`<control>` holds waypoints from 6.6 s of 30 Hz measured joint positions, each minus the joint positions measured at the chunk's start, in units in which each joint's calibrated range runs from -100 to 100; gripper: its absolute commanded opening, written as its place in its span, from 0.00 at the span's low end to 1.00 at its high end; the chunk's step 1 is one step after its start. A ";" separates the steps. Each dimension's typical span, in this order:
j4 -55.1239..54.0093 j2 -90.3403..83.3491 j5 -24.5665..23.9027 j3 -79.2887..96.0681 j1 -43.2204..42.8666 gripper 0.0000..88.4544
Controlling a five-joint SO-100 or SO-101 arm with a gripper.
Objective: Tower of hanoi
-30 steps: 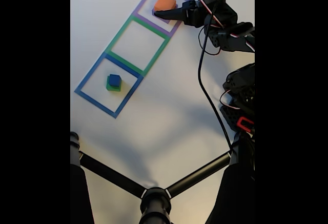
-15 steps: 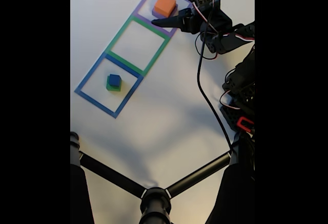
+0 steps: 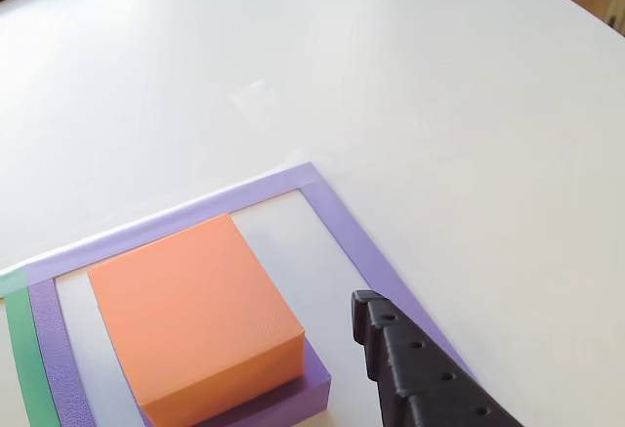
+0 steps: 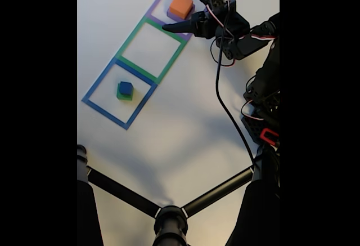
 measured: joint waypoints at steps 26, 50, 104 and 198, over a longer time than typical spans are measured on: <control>-2.63 5.97 0.00 -3.35 -2.10 0.61; -3.19 6.14 0.00 -3.35 -3.49 0.35; 64.19 -34.05 0.00 -21.93 -11.68 0.15; -6.06 8.58 0.00 2.75 -26.96 0.25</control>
